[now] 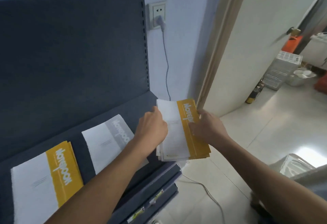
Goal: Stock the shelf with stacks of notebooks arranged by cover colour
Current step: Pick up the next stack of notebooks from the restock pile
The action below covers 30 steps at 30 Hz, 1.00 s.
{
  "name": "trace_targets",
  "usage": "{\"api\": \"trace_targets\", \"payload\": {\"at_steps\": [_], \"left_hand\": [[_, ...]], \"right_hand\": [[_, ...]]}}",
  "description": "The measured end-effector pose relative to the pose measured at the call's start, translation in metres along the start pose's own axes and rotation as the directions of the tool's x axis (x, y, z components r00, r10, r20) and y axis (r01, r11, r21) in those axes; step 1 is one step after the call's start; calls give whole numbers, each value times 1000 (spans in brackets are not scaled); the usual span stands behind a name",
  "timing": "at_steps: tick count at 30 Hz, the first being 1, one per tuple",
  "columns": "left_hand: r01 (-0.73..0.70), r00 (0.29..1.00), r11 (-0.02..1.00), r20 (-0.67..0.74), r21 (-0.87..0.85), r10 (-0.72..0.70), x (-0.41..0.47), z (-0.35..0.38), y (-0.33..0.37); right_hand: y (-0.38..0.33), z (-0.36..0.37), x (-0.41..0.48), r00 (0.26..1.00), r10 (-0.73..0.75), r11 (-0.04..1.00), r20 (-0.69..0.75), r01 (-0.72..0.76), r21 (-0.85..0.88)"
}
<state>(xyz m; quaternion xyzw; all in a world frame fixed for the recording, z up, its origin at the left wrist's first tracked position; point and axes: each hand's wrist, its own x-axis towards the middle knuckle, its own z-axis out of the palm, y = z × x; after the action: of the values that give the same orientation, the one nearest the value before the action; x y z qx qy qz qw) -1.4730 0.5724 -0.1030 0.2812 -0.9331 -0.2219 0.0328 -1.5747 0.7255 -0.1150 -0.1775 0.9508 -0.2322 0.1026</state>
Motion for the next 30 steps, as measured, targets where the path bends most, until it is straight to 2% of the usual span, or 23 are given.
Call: {"api": "trace_targets", "payload": {"at_steps": [6,14,22,30], "left_hand": [[215,974,974,-52,-67,-219,20,6,-15],[485,867,873,-95,-54,-488,36,26,-22],[584,797,812,-178,-22,-578,37,33,-18],[595,788,801,-246,66,-565,32,41,-9]], "right_hand": [[-23,15,63,974,-114,991,193,127,-53],[-40,46,116,875,-307,926,374,365,-94],[-39,56,132,788,-432,859,439,508,-67],[-40,53,133,766,-456,797,453,578,-175]]}}
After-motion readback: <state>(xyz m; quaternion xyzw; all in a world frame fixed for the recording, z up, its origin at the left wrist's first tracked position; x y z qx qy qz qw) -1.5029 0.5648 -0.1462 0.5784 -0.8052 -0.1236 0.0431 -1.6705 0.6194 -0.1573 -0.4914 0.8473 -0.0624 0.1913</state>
